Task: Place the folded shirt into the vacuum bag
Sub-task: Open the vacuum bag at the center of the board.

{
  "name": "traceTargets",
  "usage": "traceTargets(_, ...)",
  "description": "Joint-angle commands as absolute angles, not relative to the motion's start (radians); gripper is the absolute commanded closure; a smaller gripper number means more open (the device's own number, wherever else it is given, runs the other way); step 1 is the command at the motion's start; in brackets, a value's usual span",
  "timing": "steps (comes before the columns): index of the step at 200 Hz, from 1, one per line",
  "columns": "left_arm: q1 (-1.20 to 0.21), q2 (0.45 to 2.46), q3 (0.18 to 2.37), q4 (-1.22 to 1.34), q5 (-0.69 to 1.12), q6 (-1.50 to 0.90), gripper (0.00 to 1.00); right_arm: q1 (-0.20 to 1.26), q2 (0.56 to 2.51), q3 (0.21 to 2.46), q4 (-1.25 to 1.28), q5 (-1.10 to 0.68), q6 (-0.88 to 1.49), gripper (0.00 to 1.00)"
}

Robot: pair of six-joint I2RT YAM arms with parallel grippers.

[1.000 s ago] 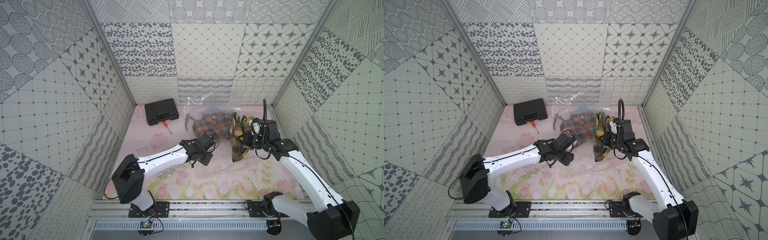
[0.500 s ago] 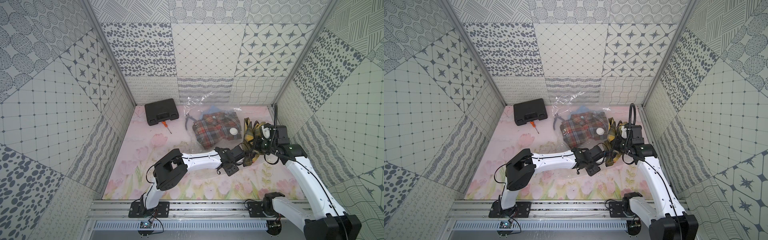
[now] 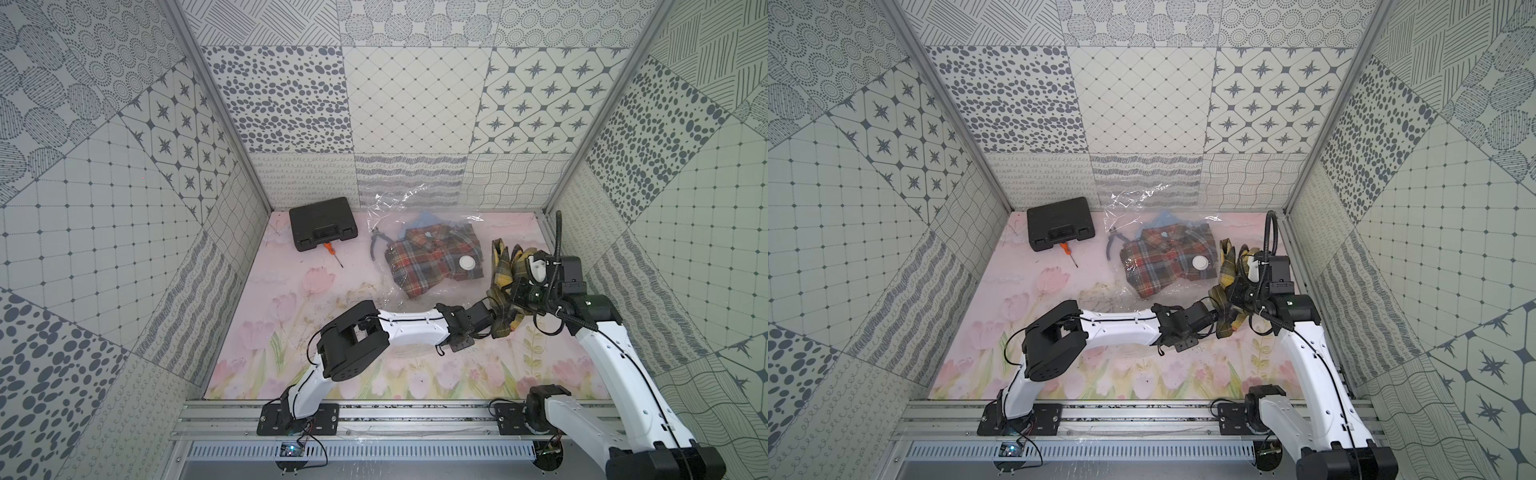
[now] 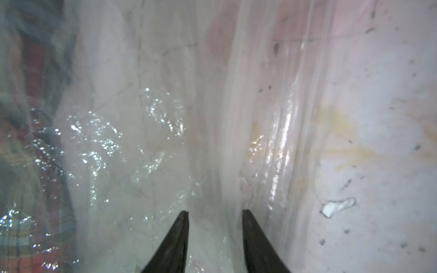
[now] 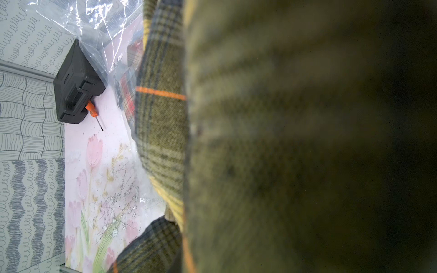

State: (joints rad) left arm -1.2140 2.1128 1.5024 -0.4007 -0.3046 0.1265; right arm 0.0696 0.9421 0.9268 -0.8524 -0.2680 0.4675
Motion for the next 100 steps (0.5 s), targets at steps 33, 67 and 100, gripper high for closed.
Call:
traceTargets(33,-1.135,2.028,1.491,-0.327,-0.29,0.125,1.0,0.079,0.822,0.908,-1.062,-0.254,0.485,1.0)
traceTargets(67,-1.023,1.964,1.57,-0.39,-0.128,-0.007,1.0,0.16,0.75,0.871,-1.157,-0.213,0.533,1.0)
traceTargets(100,-0.961,2.023,1.756,-0.555,-0.011,-0.056,1.0,0.366,0.727,0.871,-1.08,-0.231,0.523,1.0)
